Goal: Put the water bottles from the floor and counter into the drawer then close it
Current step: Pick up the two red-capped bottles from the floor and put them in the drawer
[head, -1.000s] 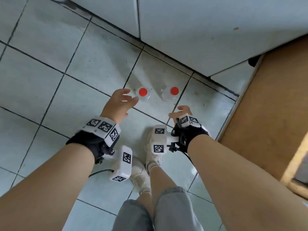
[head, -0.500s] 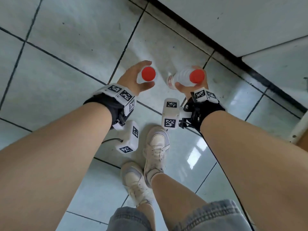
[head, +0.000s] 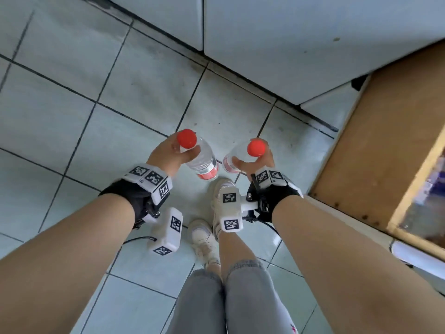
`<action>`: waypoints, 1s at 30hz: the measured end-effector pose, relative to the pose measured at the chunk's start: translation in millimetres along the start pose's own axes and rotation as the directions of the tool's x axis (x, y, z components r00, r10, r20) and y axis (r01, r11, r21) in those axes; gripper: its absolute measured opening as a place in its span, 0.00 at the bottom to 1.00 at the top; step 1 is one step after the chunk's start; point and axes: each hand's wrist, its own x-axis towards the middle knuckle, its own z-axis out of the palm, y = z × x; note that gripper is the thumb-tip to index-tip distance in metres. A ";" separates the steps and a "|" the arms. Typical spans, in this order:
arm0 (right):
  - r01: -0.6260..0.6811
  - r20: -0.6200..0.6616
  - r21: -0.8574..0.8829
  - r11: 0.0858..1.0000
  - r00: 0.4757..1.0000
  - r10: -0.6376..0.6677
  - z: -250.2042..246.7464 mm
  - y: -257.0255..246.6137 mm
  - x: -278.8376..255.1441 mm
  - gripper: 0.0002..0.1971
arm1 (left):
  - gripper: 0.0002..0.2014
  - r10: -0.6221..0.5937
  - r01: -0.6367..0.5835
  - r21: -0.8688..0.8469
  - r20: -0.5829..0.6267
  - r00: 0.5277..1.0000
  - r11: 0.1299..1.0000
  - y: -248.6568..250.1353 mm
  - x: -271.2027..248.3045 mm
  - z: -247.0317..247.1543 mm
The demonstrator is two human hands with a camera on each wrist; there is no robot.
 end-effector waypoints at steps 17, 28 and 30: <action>0.541 -0.459 0.620 0.569 0.838 -0.296 -249.0 -95.1 -210.9 0.21 | 0.19 0.521 -0.503 -0.317 -0.033 0.853 0.804 277.1 -211.3 37.1; 0.418 -0.435 0.572 0.706 0.884 -0.170 -400.9 35.3 -134.3 0.17 | 0.44 0.415 -0.362 -0.222 0.277 0.867 0.905 320.3 -184.2 255.9; 0.362 -0.386 0.537 0.762 0.909 -0.159 -417.6 56.7 -116.0 0.14 | 0.41 0.348 -0.321 -0.137 0.292 0.891 0.937 317.1 -168.9 280.0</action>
